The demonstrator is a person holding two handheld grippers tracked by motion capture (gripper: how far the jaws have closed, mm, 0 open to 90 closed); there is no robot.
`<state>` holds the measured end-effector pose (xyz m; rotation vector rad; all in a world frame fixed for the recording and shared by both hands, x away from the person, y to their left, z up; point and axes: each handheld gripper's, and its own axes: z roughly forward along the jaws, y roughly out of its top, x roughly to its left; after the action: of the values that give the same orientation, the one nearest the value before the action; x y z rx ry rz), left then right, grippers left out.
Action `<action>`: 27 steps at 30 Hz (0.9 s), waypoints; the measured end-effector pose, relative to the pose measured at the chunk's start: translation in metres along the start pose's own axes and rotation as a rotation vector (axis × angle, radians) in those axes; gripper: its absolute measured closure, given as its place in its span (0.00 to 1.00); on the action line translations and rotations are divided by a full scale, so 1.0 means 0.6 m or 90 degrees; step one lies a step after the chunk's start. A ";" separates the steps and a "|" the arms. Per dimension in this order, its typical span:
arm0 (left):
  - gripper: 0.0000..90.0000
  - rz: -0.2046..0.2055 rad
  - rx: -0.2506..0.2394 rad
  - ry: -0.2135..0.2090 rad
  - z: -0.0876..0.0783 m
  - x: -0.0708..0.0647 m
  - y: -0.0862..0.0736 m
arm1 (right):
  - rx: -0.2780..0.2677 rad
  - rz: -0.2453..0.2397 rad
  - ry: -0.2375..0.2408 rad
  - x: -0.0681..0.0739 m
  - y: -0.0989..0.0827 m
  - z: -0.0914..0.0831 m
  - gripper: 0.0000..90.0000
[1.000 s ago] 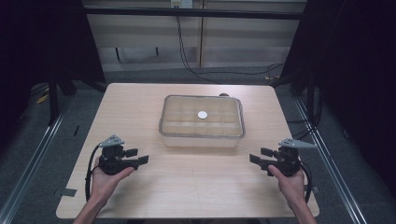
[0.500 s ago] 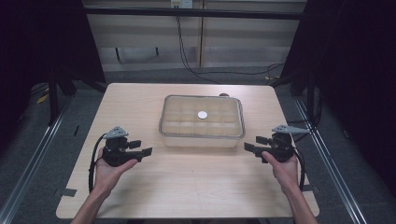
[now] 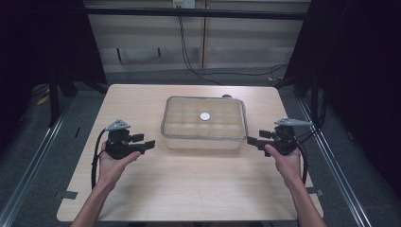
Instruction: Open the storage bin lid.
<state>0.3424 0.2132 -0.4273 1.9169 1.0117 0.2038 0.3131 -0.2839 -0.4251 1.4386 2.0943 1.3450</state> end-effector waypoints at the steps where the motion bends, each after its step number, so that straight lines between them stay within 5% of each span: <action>1: 0.43 -0.001 0.004 -0.003 0.002 0.001 0.000 | 0.005 0.002 -0.003 -0.001 0.003 0.004 0.32; 27: 0.41 -0.005 0.021 -0.022 0.045 0.024 0.044 | 0.041 0.014 0.002 -0.028 0.045 0.050 0.30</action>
<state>0.3800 0.1998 -0.4249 1.9400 1.0048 0.1509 0.3566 -0.2795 -0.4242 1.4899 2.1490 1.2986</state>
